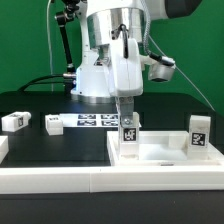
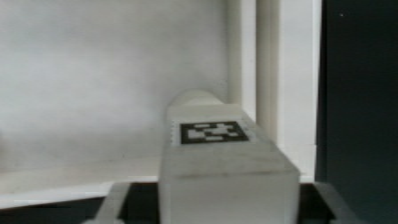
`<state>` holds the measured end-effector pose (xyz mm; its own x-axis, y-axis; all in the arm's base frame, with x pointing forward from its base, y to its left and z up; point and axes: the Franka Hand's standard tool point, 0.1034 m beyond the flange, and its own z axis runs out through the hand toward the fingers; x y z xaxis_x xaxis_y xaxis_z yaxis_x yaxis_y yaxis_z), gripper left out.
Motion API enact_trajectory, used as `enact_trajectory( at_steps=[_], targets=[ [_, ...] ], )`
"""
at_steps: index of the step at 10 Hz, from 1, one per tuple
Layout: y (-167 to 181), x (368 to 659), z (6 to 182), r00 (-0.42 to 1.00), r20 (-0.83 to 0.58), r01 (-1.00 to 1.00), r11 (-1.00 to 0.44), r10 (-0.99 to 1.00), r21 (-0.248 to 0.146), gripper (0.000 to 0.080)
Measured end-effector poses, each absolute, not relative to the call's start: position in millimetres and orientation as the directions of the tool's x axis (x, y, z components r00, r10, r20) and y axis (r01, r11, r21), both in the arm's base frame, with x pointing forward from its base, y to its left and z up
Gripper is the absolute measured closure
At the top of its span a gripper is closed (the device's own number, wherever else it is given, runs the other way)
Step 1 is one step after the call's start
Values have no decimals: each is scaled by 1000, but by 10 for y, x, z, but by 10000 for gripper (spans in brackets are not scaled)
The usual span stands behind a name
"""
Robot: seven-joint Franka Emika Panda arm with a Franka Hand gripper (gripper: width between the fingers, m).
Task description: Assemble square table
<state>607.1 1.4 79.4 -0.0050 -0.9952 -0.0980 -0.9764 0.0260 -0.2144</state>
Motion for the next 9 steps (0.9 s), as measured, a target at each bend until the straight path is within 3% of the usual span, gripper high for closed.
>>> enact_trajectory(
  at_steps=[1, 2, 3, 5, 9],
  targets=[
    [10, 6071, 800, 49, -87, -975, -29, -995, -219, 502],
    [11, 6076, 823, 111, -79, -971, -91, -991, -220, 322],
    [21, 6097, 837, 208, -59, -955, -190, -976, -228, 203],
    [-27, 6121, 847, 525, 43, -819, -518, -850, -247, 161],
    [-32, 6118, 839, 724, 107, -650, -727, -681, -223, 150]
  ],
)
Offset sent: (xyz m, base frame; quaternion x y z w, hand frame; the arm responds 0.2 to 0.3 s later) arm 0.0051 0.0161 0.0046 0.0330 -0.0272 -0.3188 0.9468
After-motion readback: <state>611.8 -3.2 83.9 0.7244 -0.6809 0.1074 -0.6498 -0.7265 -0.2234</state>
